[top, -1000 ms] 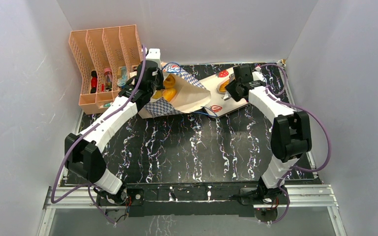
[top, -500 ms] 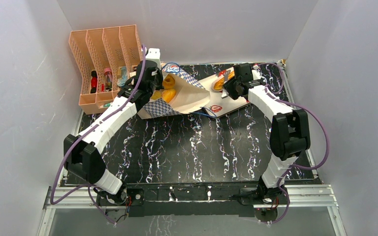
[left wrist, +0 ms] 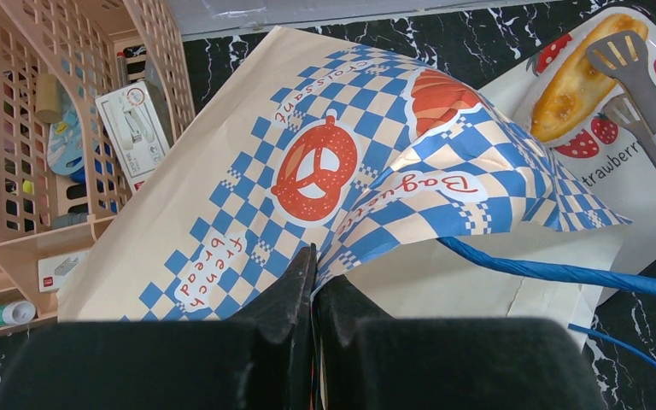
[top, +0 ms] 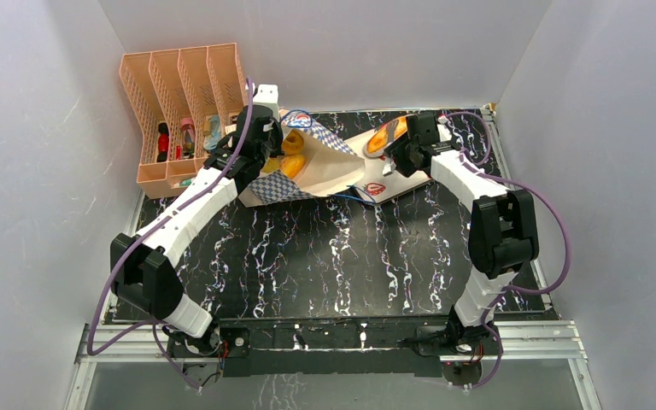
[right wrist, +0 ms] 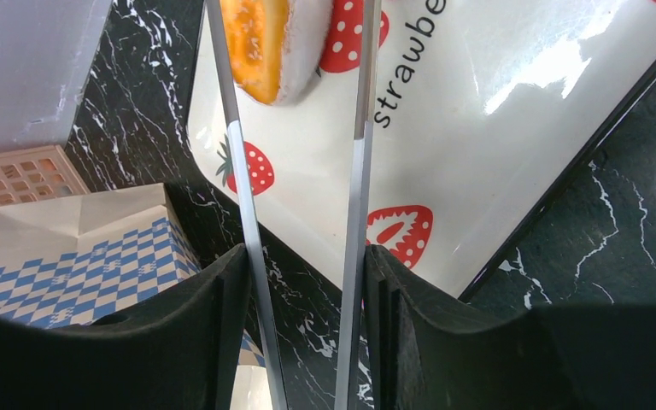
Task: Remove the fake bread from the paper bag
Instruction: Place the fake bread in the container.
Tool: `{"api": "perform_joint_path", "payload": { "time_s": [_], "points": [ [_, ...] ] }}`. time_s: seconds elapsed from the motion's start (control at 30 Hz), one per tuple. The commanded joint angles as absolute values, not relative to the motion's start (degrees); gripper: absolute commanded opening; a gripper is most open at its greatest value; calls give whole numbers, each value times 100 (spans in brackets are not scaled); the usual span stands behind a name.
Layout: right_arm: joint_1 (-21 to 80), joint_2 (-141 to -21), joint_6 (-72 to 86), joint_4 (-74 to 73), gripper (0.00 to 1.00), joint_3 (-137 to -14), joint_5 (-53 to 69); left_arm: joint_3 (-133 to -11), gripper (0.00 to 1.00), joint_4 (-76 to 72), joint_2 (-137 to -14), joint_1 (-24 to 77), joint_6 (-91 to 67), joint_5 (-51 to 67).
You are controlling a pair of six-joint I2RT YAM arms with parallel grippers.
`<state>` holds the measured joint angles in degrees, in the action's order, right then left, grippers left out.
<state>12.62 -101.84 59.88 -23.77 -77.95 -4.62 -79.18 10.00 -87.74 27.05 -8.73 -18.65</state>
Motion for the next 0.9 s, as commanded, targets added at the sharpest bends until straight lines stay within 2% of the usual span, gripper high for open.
{"api": "perform_joint_path", "payload": {
  "time_s": [0.0, 0.47, 0.87],
  "points": [
    [1206, -9830, 5948, -1980, 45, -7726, -409, -8095, 0, 1300, -8494, 2613, -815, -2101],
    [1167, -9446, 5924, -1841, 40, -7506, -250, -8190, 0, 1389, -8504, 2610, -738, -2069],
    [1162, -8754, 5753, -1894, 36, -7181, -246, -7863, 0, 1087, -8333, 2610, -567, -1543]
  ]
}}
